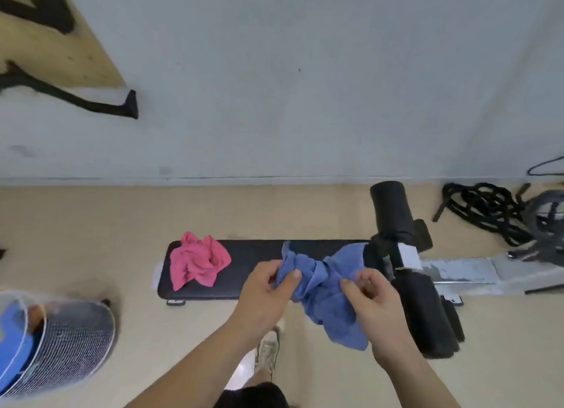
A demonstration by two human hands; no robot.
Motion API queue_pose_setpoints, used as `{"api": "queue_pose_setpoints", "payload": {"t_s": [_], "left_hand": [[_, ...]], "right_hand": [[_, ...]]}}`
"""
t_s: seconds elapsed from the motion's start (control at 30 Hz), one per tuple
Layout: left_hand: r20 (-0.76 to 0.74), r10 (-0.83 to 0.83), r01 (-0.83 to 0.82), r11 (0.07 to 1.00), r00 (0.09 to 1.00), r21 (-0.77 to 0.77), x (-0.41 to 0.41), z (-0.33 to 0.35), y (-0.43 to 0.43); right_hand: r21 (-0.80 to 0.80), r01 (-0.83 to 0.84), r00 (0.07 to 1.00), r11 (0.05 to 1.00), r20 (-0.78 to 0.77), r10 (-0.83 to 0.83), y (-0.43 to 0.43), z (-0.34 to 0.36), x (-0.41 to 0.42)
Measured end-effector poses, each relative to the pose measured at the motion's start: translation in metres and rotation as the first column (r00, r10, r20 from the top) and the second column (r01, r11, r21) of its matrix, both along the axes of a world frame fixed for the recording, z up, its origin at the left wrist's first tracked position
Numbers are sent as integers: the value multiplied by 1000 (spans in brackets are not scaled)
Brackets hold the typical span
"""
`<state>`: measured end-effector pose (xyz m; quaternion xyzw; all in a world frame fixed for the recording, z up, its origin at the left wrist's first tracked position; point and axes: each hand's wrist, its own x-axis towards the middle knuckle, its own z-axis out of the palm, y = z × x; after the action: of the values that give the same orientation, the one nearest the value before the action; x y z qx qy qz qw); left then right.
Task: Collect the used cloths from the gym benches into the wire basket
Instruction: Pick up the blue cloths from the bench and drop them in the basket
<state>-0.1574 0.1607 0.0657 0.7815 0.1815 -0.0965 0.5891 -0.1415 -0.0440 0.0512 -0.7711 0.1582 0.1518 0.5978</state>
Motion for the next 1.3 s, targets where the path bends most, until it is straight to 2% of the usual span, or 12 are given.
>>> {"api": "queue_pose_setpoints", "payload": {"t_s": [0.13, 0.23, 0.33, 0.47, 0.57, 0.63, 0.87, 1.0, 1.1, 1.17, 1.23, 1.3], "left_hand": [[18, 165, -166, 982, 986, 88, -63, 14, 86], [7, 163, -160, 959, 987, 233, -117, 11, 149], [73, 210, -222, 904, 975, 366, -171, 15, 201], [227, 438, -491, 820, 870, 295, -231, 32, 268], [253, 476, -539, 752, 842, 378, -269, 30, 336], [264, 475, -543, 717, 839, 437, -290, 23, 388], [63, 705, -708, 700, 706, 99, -336, -8, 572], [112, 793, -793, 606, 599, -54, -343, 25, 664], [195, 817, -836, 549, 543, 27, -341, 34, 737], [245, 807, -842, 530, 537, 99, -338, 29, 783], [257, 784, -825, 541, 565, 165, -336, 15, 821], [190, 766, -785, 567, 614, 251, -337, -7, 855]], "right_hand": [[-70, -259, 966, 963, 0, 260, 69, 14, -21], [-96, -394, 919, 914, -12, 394, 122, 19, -36], [-56, -443, 895, 895, 30, 445, 181, 30, -55], [107, -421, 906, 901, 0, 424, 276, 47, -79], [153, -523, 851, 839, 37, 524, 362, 56, -104], [125, -603, 798, 788, 81, 598, 423, 61, -119], [183, -569, 818, 801, 33, 574, 644, 35, -175], [281, -563, 799, 777, -55, 599, 750, 38, -200], [353, -588, 757, 728, -78, 649, 826, 42, -215], [361, -599, 739, 715, -95, 667, 872, 37, -220], [338, -627, 717, 702, -105, 690, 909, 28, -223], [284, -651, 706, 704, -114, 699, 942, 17, -224]]}}
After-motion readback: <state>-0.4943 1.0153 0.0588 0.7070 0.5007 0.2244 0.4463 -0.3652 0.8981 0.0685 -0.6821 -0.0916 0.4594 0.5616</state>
